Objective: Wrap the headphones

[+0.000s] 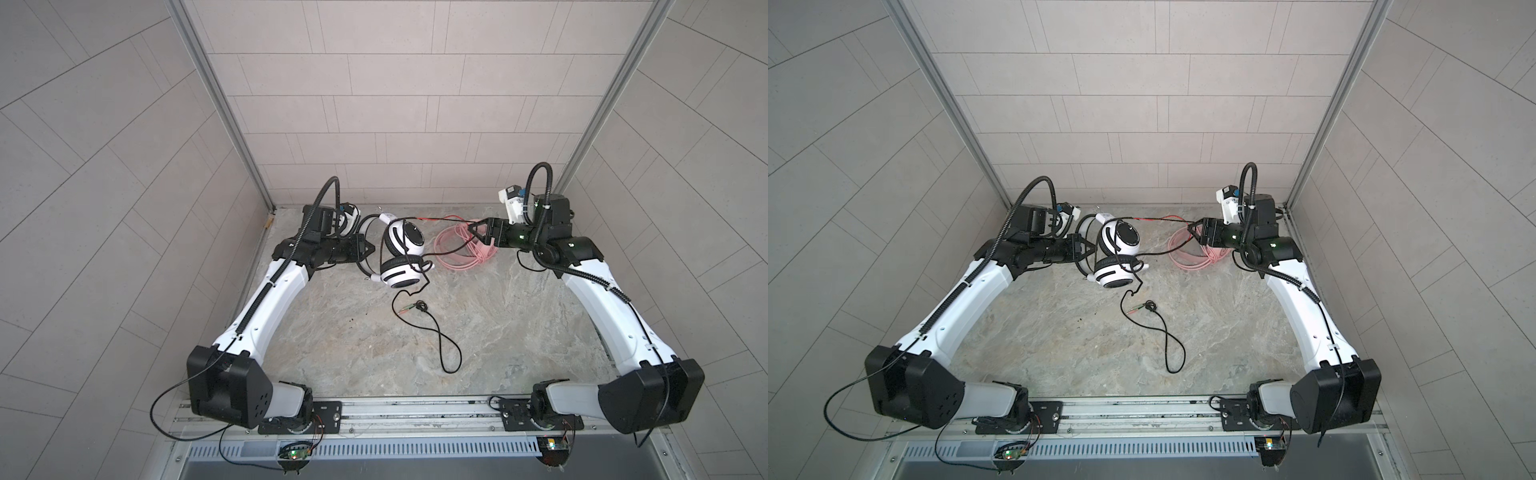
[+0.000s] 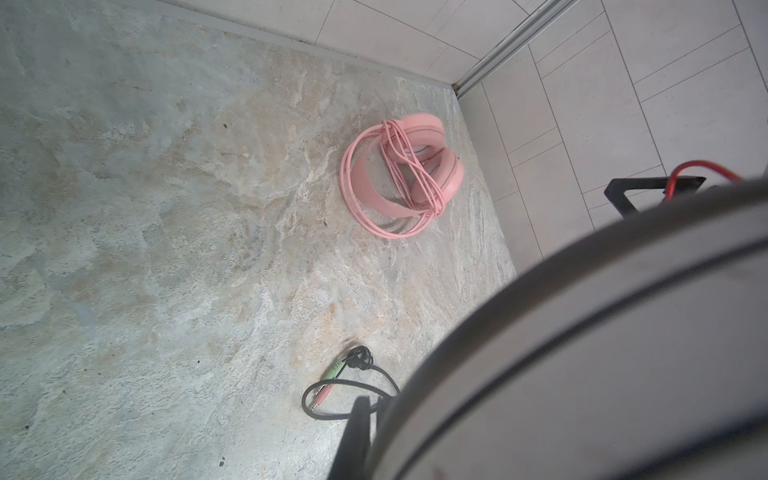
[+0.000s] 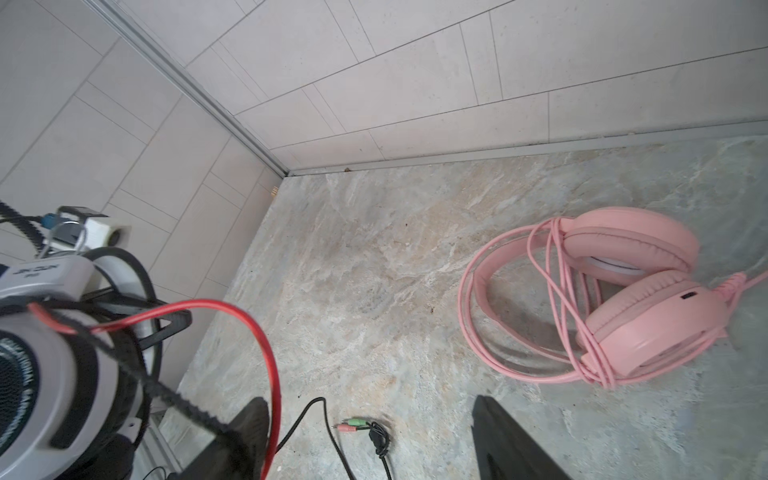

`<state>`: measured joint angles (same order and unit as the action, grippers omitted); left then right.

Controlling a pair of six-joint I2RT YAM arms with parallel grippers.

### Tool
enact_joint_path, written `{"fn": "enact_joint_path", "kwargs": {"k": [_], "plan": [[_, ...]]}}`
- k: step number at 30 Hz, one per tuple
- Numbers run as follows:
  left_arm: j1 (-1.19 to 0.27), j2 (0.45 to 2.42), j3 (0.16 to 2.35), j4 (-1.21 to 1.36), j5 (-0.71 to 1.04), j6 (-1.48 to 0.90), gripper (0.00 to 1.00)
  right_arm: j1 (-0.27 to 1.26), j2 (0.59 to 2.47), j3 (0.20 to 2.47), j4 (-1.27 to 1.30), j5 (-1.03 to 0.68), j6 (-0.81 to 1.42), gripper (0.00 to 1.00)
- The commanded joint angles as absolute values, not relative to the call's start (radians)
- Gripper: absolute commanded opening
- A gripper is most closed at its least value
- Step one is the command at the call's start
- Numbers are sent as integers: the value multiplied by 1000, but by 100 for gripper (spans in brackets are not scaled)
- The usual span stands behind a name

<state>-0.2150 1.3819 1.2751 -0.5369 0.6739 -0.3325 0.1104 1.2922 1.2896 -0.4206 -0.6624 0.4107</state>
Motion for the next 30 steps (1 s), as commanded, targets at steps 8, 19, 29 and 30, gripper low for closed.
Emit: {"fn": "enact_joint_path", "kwargs": {"k": [8, 19, 29, 30], "plan": [[-205, 1412, 1358, -545, 723, -366, 0, 140, 1212, 1124, -44, -890, 634, 78], [-189, 1438, 1400, -576, 655, -400, 0, 333, 1165, 1130, -226, -735, 406, 71], [-187, 1478, 1456, -606, 635, -414, 0, 523, 1101, 856, 48, -685, 463, 68], [-187, 1476, 1456, -605, 640, -416, 0, 535, 1114, 856, 55, -665, 453, 68]]}}
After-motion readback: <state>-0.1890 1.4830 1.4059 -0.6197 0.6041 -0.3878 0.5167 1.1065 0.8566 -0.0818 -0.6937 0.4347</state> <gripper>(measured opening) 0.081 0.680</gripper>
